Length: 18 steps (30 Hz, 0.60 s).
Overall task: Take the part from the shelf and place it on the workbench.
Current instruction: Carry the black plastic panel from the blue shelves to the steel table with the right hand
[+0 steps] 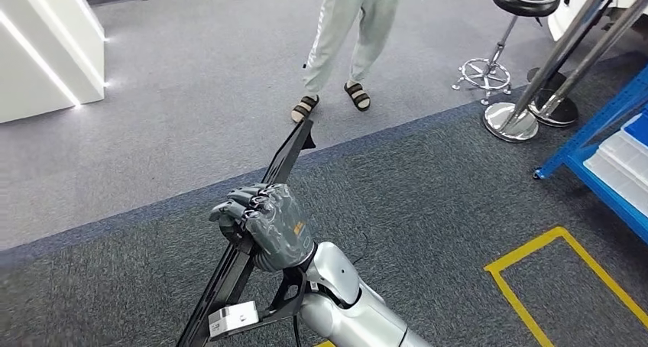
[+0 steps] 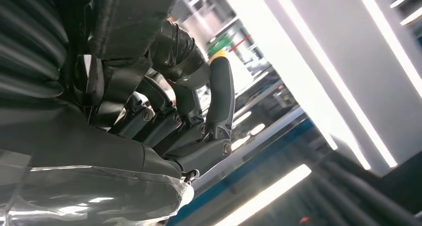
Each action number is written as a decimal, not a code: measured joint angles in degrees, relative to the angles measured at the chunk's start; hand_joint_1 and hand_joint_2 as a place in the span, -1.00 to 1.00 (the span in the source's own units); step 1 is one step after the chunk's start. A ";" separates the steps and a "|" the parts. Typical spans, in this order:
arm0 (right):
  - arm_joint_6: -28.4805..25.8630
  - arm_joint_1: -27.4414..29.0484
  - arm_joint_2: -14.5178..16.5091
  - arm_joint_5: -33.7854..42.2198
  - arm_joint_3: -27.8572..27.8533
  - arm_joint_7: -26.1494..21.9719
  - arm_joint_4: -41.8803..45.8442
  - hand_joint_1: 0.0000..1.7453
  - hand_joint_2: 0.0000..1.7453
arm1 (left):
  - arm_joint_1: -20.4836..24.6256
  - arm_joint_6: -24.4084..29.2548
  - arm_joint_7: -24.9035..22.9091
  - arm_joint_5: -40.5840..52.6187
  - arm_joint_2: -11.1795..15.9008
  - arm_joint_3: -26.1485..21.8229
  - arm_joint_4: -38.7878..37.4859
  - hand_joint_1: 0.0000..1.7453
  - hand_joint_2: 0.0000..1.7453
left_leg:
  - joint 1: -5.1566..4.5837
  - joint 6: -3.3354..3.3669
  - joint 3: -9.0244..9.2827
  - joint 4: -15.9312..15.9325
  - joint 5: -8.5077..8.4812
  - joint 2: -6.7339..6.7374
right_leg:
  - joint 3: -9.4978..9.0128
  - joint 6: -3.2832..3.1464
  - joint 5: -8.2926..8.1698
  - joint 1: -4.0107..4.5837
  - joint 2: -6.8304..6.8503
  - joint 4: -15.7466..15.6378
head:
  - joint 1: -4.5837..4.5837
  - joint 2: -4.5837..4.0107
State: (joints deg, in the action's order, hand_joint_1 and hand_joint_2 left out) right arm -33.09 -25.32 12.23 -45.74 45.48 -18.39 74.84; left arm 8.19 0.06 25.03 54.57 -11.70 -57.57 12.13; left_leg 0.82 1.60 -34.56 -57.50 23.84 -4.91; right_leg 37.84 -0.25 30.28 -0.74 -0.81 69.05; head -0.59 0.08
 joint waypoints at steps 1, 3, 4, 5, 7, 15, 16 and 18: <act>0.01 -0.11 0.01 0.07 0.19 -0.03 -0.16 1.00 1.00 | -0.01 0.01 -0.01 -0.13 -0.05 -0.03 0.00 -1.00 1.00 | 0.01 -0.18 -0.11 -0.27 0.11 -0.78 | -1.67 -0.16 -1.85 -0.09 -1.35 -3.91 | 0.01 0.00; 0.02 -0.27 0.04 0.10 0.44 -0.09 -0.42 1.00 1.00 | 0.03 0.01 -0.01 -0.30 -0.15 -0.07 0.00 -1.00 1.00 | 0.06 -0.76 -0.58 -0.79 0.30 -2.05 | -3.58 -0.22 -3.59 -0.11 -3.43 -8.68 | 0.01 0.01; 0.02 -0.32 0.07 0.11 0.50 -0.11 -0.55 1.00 1.00 | -0.02 0.02 0.00 -0.40 -0.20 -0.11 0.00 -1.00 1.00 | 0.18 -1.16 -0.82 -0.83 0.29 -2.59 | -3.66 -0.23 -3.46 0.03 -3.72 -9.05 | 0.01 0.00; 0.03 -0.37 0.15 0.12 0.55 -0.13 -0.65 1.00 1.00 | -0.08 0.01 0.01 -0.49 -0.20 -0.19 0.00 -1.00 1.00 | 0.28 -1.61 -1.06 -0.74 0.23 -3.15 | -3.74 -0.34 -3.60 0.14 -3.12 -9.27 | 0.00 0.00; 0.06 -0.61 0.44 0.11 0.81 -0.13 -0.78 1.00 1.00 | -0.40 -0.02 0.11 -0.63 -0.20 -0.37 0.00 -1.00 1.00 | 0.36 -2.29 -1.32 -1.11 0.54 -2.66 | -4.28 -0.96 -3.84 0.00 -1.77 -9.86 | 0.01 0.00; -0.07 -1.24 0.83 -0.56 2.12 0.56 -1.22 1.00 1.00 | -0.27 0.12 0.43 -0.73 -0.33 -0.44 0.00 -1.00 1.00 | 0.32 -3.23 -6.52 -11.41 3.58 5.43 | -5.46 -1.69 -3.13 0.32 5.01 -10.42 | 0.07 -0.01; -0.16 -1.34 0.84 -0.84 2.25 0.77 -1.20 1.00 1.00 | -0.23 0.15 0.32 -0.72 -0.33 -0.45 0.00 -1.00 1.00 | 0.20 -2.98 -4.25 -7.07 1.91 6.58 | -5.72 -1.52 -2.92 0.36 5.69 -10.43 | 0.07 -0.01; -0.42 -1.52 0.84 -1.34 2.39 1.12 -1.17 1.00 1.00 | -0.06 0.16 0.04 -0.67 -0.32 -0.46 0.00 -1.00 1.00 | -0.19 -2.18 -1.09 -1.20 0.02 8.27 | -6.17 -0.99 -2.52 0.64 6.81 -10.46 | 0.05 0.00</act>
State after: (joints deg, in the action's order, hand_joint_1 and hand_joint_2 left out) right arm -33.51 -26.84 13.08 -47.08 47.87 -17.27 73.67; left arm 8.12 0.22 25.08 53.90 -12.02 -58.02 12.13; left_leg 0.63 -0.58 -35.65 -58.70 23.86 3.35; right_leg 31.67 -1.24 27.75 -0.10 5.99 58.59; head -0.54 0.08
